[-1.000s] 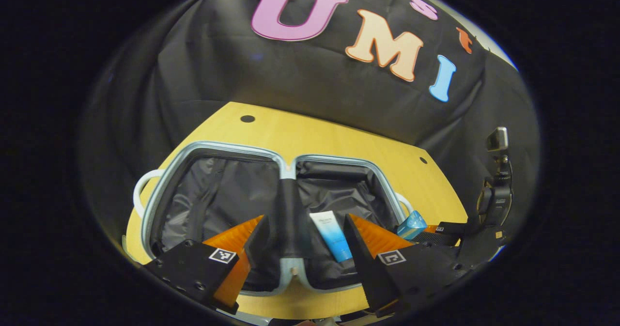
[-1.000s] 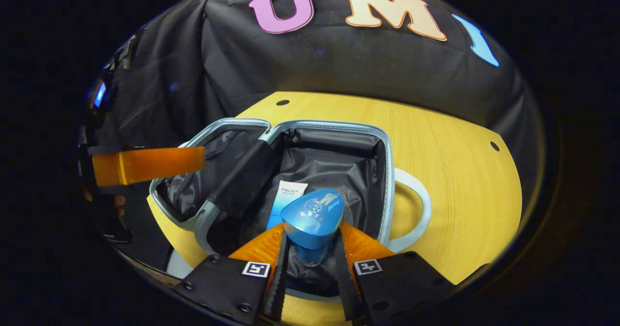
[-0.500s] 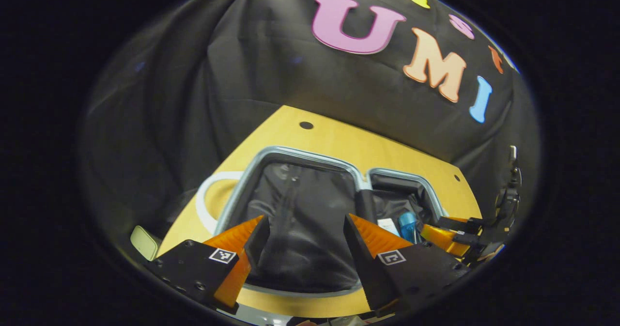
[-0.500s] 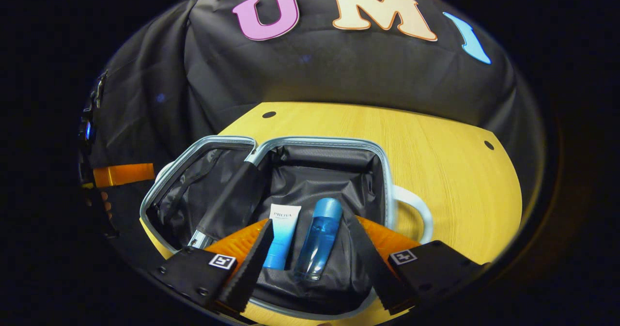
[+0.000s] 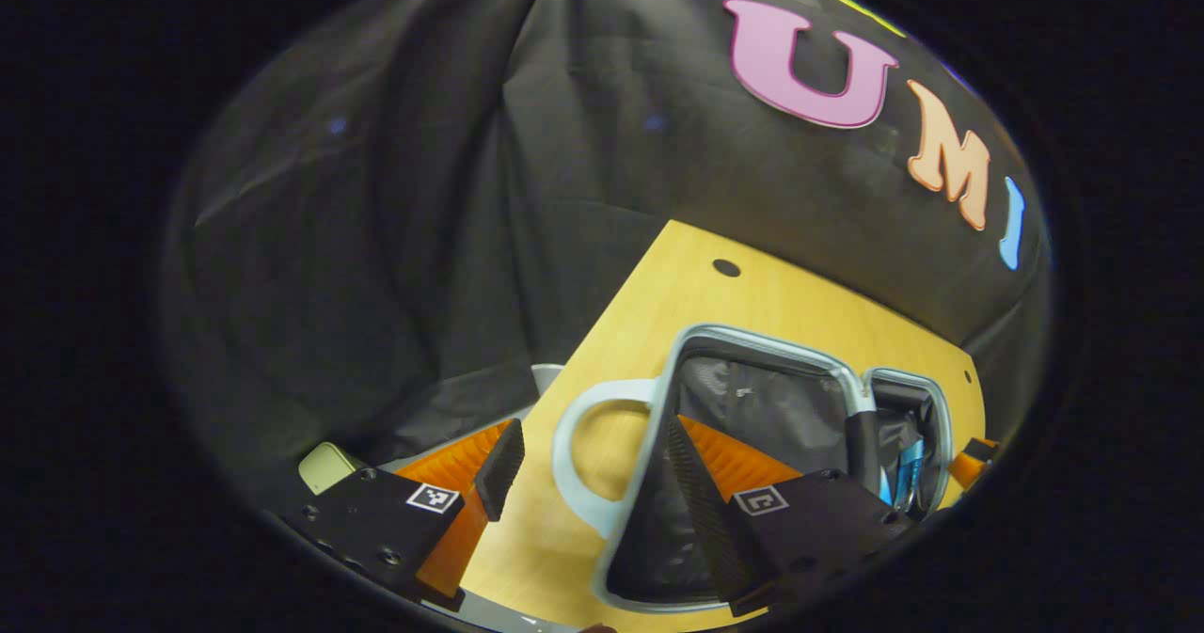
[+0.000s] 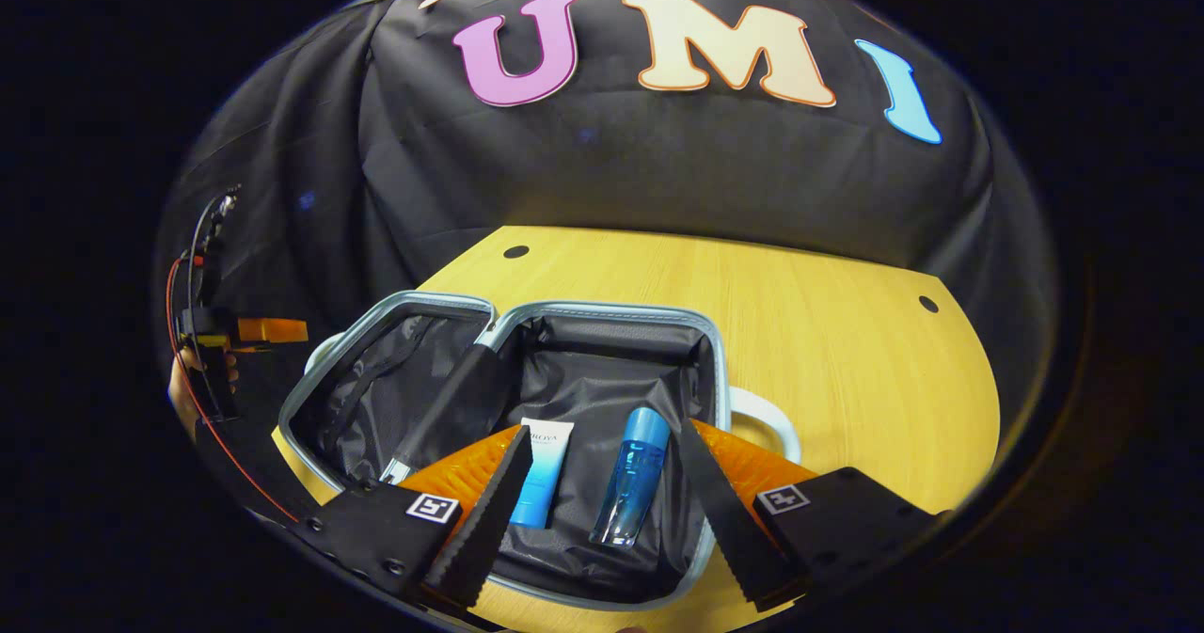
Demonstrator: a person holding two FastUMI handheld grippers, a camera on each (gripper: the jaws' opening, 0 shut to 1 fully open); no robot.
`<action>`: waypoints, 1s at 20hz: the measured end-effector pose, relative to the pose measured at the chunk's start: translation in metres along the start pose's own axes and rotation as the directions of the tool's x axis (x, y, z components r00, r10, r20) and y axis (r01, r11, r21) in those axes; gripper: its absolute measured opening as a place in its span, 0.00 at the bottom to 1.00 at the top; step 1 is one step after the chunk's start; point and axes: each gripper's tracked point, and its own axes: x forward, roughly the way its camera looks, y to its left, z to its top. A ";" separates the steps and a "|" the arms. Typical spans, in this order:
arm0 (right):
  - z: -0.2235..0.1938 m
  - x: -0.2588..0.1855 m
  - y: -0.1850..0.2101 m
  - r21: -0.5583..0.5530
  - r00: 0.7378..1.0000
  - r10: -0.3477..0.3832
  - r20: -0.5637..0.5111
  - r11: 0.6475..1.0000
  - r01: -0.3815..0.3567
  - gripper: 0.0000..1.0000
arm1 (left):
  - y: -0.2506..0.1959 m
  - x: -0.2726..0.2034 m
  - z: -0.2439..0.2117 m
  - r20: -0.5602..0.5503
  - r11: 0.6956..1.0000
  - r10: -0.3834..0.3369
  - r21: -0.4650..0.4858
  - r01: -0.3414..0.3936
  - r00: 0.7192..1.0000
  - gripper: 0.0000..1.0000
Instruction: First open the suitcase, pack the skin care products into it, and then close the suitcase.
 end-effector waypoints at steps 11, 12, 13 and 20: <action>0.010 -0.023 -0.021 0.013 0.998 -0.063 0.029 0.998 0.063 0.99 | 0.016 0.058 -0.042 -0.191 1.000 -0.013 0.006 0.014 0.982 0.68; 0.009 -0.024 -0.020 0.014 0.998 -0.061 0.029 0.998 0.061 0.99 | 0.009 0.058 -0.043 -0.196 0.999 -0.035 -0.008 0.034 0.980 0.55; 0.011 -0.025 -0.020 0.012 0.998 -0.058 0.032 0.998 0.058 0.99 | 0.003 0.059 -0.047 -0.210 0.999 -0.045 -0.014 0.043 0.977 0.39; 0.018 -0.030 -0.020 -0.008 0.997 -0.010 0.077 1.000 0.010 0.99 | -0.008 0.038 -0.027 -0.155 0.998 -0.057 0.032 0.063 0.986 0.00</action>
